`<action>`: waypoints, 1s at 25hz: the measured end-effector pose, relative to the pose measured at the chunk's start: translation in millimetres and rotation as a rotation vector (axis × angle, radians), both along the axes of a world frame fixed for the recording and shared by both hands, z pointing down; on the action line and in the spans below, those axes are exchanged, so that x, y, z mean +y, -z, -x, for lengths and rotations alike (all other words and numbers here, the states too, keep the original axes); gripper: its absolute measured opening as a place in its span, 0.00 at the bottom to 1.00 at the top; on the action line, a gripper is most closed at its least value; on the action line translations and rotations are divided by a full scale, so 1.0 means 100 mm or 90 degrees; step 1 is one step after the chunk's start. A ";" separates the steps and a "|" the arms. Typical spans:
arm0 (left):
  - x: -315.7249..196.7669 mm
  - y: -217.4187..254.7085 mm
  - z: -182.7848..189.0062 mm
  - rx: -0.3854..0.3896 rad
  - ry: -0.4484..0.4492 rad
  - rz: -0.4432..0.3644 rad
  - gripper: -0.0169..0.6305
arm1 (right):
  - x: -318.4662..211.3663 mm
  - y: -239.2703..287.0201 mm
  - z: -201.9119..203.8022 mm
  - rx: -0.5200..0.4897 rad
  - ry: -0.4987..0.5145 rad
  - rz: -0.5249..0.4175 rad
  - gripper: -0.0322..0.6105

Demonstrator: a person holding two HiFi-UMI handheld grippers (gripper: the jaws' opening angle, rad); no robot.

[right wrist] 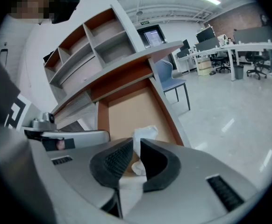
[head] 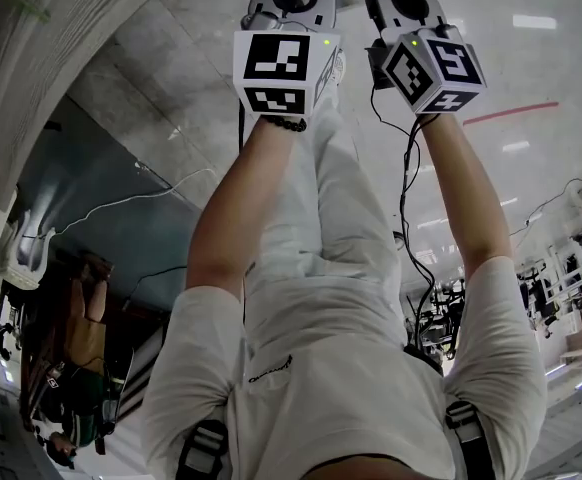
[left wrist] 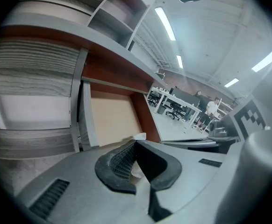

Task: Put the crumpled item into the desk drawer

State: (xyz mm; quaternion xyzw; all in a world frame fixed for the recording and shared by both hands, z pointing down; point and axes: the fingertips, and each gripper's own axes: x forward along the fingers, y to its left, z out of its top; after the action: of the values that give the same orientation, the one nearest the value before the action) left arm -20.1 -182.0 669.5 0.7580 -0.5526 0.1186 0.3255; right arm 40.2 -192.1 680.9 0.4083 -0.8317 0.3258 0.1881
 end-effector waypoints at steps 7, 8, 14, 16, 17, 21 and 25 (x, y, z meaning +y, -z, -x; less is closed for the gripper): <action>0.02 0.20 0.02 -0.004 -0.002 -0.014 0.03 | 0.02 0.24 -0.05 -0.001 -0.012 -0.019 0.05; 0.03 0.27 0.04 -0.005 -0.001 -0.017 0.03 | 0.03 0.31 -0.05 -0.005 -0.012 -0.022 0.05; 0.13 0.75 0.22 -0.023 0.001 -0.042 0.03 | 0.13 0.98 -0.11 -0.037 -0.020 -0.043 0.05; 0.20 1.07 0.30 -0.027 0.004 -0.059 0.03 | 0.21 1.37 -0.15 -0.045 -0.017 -0.059 0.05; 0.23 1.26 0.33 -0.029 0.005 -0.070 0.03 | 0.25 1.59 -0.17 -0.048 -0.013 -0.069 0.05; 0.39 2.01 0.50 -0.041 0.012 -0.107 0.03 | 0.38 2.43 -0.28 -0.058 -0.016 -0.104 0.05; 0.56 2.69 0.68 -0.053 0.025 -0.133 0.03 | 0.47 3.22 -0.46 -0.059 -0.043 -0.140 0.05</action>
State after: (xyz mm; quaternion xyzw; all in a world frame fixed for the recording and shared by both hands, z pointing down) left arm -88.4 -125.8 400.5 0.7714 -0.5897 0.0851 0.2235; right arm 86.6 -145.1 359.2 0.4390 -0.8558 0.2575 0.0927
